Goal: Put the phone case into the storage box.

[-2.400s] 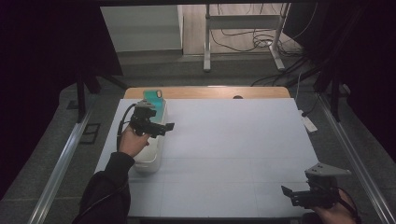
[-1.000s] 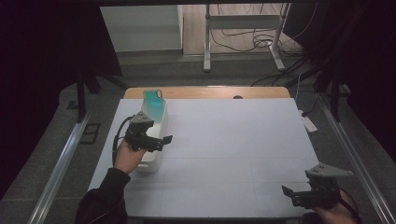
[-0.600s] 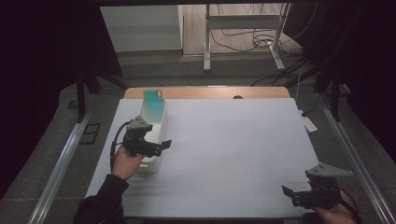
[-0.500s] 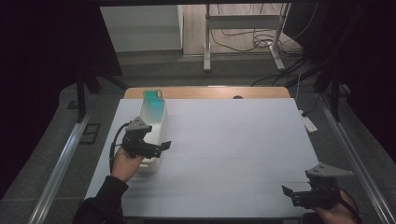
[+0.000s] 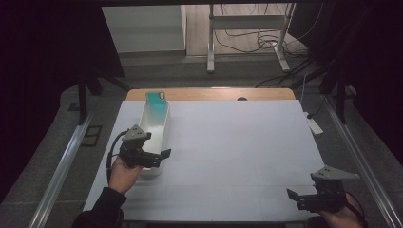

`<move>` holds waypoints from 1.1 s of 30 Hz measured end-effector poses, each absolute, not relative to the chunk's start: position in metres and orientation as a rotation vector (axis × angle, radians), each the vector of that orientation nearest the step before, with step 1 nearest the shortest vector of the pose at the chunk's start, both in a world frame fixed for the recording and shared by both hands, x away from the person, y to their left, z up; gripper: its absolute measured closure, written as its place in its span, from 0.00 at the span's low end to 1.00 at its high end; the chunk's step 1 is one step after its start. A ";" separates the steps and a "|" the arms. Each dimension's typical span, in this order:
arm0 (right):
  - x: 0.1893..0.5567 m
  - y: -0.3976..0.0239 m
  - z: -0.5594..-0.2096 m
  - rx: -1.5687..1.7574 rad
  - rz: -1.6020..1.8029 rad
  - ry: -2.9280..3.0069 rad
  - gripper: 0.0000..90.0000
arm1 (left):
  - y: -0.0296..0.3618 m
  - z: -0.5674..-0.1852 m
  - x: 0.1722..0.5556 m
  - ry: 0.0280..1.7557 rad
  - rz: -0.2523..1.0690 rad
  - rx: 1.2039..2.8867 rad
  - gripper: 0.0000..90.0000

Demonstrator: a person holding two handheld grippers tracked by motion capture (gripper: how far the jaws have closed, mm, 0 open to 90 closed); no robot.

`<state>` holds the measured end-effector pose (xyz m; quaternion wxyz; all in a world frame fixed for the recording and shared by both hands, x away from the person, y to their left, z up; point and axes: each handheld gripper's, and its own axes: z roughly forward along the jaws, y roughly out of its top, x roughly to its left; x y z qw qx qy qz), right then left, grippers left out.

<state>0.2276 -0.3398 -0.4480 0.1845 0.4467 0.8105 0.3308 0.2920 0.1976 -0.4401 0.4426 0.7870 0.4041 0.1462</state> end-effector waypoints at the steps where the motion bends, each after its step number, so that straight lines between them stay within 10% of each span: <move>1: 0.228 -0.340 -0.448 1.259 0.933 2.285 0.00 | 0.198 -0.440 0.290 1.005 0.365 1.950 0.00; 33: 0.228 -0.340 -0.448 1.269 0.925 2.280 0.00 | 0.222 -0.442 0.237 1.059 0.417 1.924 0.00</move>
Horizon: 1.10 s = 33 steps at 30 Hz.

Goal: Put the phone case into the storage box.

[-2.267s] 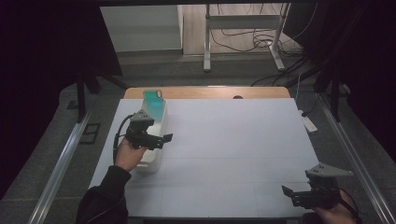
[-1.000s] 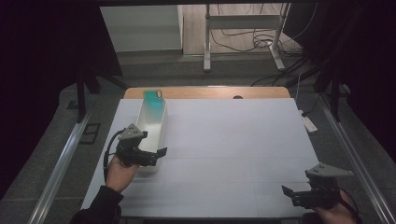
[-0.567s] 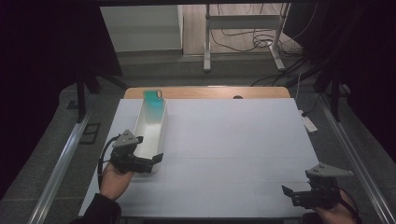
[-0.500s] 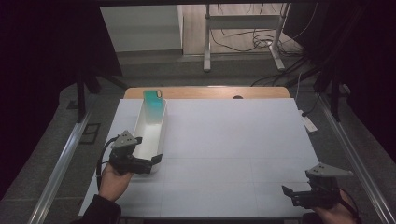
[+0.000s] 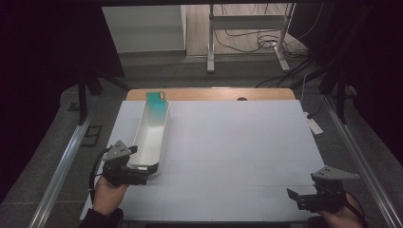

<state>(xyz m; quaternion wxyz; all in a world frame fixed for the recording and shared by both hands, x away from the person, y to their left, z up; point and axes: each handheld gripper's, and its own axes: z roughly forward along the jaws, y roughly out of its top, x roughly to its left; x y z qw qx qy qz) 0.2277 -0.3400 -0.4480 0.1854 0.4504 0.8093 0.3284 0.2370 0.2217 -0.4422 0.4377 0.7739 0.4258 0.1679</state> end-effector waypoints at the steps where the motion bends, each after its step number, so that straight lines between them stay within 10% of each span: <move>1: 0.228 -0.340 -0.448 1.269 0.925 2.280 0.00 | 0.222 -0.442 0.235 1.064 0.424 1.924 0.00; 33: 0.228 -0.339 -0.448 1.269 0.919 2.281 0.00 | 0.243 -0.454 0.192 1.172 0.448 1.925 0.00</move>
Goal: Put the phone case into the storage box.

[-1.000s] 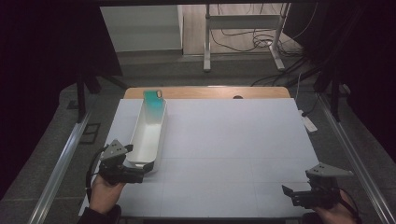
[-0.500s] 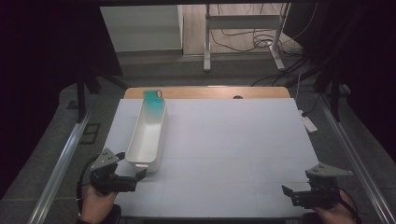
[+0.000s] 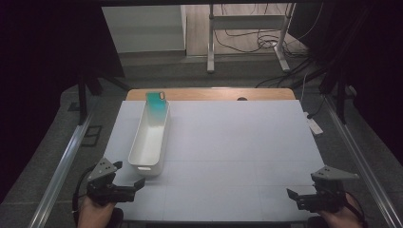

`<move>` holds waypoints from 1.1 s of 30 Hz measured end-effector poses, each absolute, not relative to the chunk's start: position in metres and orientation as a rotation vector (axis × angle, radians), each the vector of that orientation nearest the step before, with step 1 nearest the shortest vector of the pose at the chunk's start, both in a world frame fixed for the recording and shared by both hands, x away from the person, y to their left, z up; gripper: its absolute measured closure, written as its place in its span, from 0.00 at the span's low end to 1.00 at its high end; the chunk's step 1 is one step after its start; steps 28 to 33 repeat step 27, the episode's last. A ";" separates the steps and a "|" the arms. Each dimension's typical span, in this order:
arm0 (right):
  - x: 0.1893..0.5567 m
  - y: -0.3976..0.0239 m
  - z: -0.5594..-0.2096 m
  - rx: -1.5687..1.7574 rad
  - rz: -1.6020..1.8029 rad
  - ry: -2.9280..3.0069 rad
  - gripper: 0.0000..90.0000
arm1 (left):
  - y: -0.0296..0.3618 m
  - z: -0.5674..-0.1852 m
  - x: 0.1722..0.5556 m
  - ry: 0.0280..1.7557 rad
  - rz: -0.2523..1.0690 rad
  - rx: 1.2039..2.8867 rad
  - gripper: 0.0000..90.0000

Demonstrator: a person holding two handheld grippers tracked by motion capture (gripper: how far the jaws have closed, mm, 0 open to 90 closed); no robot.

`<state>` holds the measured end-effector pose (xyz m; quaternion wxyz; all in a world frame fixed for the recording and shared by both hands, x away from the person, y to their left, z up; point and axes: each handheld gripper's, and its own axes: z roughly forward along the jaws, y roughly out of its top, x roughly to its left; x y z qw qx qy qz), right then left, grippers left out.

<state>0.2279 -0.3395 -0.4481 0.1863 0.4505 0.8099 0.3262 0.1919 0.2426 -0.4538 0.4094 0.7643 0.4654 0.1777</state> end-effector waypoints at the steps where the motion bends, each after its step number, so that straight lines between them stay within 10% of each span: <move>1: 0.228 -0.339 -0.448 1.269 0.918 2.281 0.00 | 0.243 -0.454 0.191 1.175 0.446 1.926 0.00; 33: 0.228 -0.338 -0.449 1.264 0.908 2.292 0.00 | 0.236 -0.463 0.182 1.217 0.503 2.018 0.00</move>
